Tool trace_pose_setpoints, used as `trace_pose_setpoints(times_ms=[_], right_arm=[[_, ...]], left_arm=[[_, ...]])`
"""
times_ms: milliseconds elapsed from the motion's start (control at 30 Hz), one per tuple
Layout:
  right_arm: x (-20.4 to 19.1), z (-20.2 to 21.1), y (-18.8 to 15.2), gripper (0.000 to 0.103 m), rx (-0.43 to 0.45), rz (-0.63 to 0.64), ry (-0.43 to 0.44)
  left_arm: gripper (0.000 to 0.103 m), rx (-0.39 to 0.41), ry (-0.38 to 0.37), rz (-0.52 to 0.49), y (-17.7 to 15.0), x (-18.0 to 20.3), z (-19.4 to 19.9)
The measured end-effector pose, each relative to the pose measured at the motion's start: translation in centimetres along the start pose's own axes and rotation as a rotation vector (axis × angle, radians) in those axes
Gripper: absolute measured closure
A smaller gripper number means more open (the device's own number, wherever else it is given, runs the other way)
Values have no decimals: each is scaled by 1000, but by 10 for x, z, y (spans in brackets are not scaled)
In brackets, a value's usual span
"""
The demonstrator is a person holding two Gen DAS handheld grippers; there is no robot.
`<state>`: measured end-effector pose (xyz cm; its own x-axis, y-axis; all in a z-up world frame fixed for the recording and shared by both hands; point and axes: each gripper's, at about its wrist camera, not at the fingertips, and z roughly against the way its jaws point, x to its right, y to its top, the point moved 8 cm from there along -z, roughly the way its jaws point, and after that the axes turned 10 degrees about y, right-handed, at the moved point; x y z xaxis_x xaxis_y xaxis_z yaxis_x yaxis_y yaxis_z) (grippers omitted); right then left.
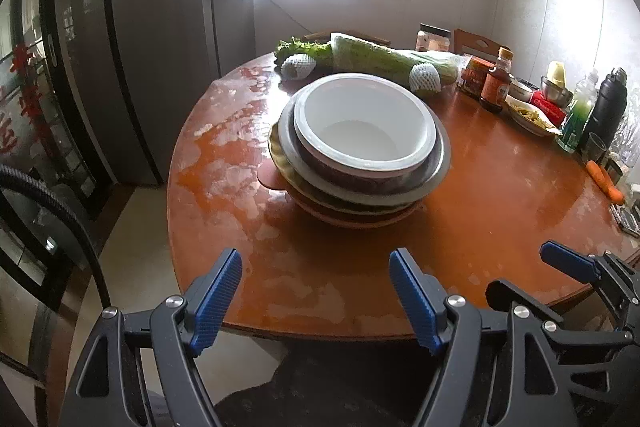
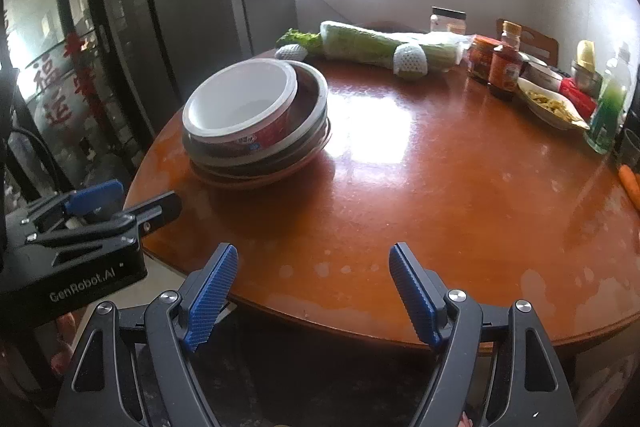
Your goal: Organize plates and bowls
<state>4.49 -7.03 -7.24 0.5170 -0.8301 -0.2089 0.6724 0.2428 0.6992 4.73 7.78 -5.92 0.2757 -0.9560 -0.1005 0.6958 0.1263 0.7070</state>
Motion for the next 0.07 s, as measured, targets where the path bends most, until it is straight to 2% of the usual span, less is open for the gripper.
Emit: trace_pose_setpoints(times_ms=[67], right_arm=[[2, 0, 1, 24, 8, 15, -8]], left_arm=[[27, 11, 9, 0, 3, -3, 0]])
